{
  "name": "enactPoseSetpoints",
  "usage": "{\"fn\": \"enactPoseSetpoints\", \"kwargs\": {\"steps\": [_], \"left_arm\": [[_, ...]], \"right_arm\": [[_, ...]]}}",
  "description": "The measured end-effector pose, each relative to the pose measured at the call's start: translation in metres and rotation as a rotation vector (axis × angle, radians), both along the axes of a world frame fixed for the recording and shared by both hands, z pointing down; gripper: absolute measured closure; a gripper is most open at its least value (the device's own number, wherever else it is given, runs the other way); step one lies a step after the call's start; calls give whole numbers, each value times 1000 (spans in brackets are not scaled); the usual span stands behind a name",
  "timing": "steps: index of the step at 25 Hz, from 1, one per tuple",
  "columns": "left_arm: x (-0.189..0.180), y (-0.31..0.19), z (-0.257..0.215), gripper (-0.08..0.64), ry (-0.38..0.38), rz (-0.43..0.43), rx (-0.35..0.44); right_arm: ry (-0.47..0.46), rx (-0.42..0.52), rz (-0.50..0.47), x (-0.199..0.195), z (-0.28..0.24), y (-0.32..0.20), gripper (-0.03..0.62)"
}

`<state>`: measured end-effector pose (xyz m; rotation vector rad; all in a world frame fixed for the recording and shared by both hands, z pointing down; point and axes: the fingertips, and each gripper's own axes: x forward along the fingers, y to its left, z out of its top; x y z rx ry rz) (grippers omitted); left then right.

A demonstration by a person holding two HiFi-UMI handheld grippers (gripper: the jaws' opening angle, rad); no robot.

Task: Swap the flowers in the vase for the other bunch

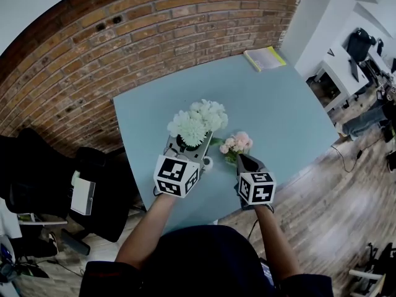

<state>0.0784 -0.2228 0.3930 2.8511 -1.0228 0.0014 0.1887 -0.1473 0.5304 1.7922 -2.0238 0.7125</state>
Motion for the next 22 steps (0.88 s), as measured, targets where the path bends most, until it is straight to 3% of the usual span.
{"fn": "enactPoseSetpoints", "kwargs": {"steps": [13, 22], "left_arm": [[6, 3, 35, 393, -34, 13, -26], [10, 11, 72, 393, -107, 37, -56]], "right_arm": [[0, -21, 24, 7, 9, 5, 580], [-3, -34, 17, 4, 13, 4, 580]]}}
